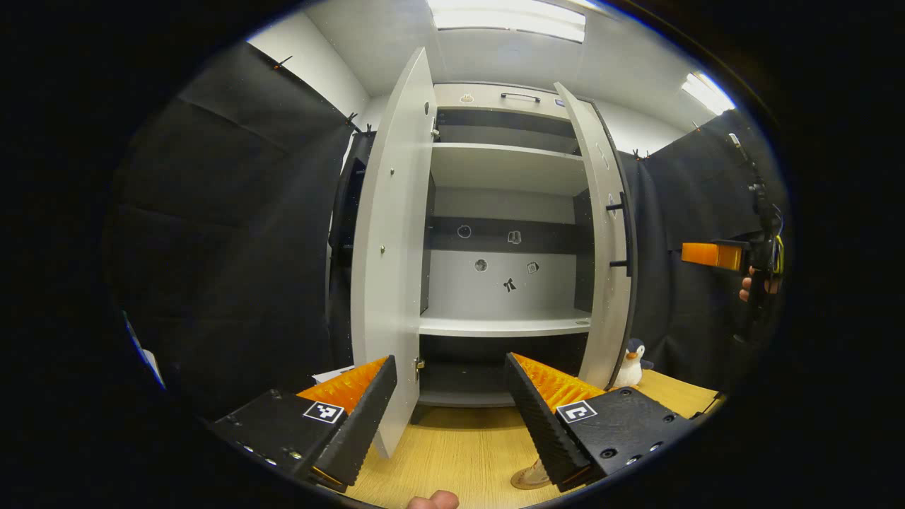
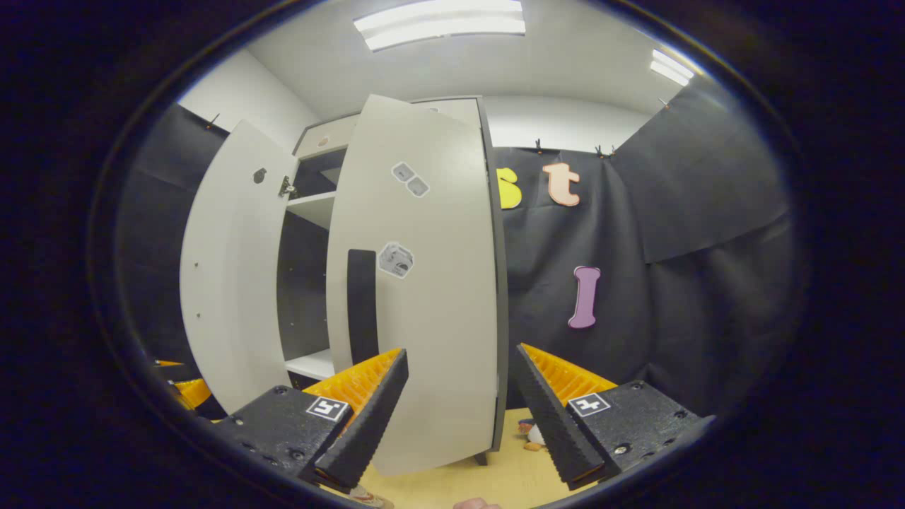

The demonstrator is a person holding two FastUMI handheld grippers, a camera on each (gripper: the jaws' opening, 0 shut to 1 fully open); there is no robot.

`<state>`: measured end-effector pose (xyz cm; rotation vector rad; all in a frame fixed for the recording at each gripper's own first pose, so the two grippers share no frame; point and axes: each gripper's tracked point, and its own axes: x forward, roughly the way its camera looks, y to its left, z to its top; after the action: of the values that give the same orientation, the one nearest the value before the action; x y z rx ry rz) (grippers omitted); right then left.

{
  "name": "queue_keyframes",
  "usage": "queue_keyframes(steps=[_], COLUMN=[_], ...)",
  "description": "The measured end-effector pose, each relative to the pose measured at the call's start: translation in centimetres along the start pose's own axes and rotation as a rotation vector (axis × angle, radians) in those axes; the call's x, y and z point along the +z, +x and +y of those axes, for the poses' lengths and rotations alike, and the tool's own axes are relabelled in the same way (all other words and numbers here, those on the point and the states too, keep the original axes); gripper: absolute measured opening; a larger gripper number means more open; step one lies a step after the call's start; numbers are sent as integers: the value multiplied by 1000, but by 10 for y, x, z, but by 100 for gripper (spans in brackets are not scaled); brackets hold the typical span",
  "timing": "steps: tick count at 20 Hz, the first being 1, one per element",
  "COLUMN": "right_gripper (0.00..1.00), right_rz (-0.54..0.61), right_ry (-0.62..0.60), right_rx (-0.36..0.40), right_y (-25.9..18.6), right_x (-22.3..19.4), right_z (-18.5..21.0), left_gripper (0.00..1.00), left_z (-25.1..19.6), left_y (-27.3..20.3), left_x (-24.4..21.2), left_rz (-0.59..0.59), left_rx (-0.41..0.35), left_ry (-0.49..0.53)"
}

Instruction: Grasp the bottle in the cabinet with the left hand and place it on the coaster, then close the right door with the right hand and the left door with the left hand.

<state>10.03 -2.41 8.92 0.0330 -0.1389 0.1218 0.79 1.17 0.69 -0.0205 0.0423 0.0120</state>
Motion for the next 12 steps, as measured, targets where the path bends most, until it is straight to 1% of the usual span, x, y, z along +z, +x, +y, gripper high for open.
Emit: queue_keyframes(steps=[3, 4, 5, 6, 8, 12], right_gripper=[93, 98, 93, 98, 98, 98], right_rz=[17, 29, 40, 47, 56, 75], right_ry=[-2, -1, 4, 10, 27, 54], right_rx=[-18, -21, -28, -36, -44, -31], right_y=[-18, -23, -29, -34, -43, -57], right_x=[-19, -29, -36, -43, -55, -71], right_z=[1, 3, 4, 5, 10, 20], left_gripper=[93, 93, 93, 93, 93, 93], left_z=[-8, -11, -14, -16, -21, -32], left_y=[1, 1, 1, 1, 0, -1], left_x=[-3, -4, -4, -5, -7, -9], left_rz=[10, 11, 11, 12, 13, 20], left_rx=[-16, -21, -25, -27, -32, -54], left_ry=[-11, -10, -7, -4, 1, -11])
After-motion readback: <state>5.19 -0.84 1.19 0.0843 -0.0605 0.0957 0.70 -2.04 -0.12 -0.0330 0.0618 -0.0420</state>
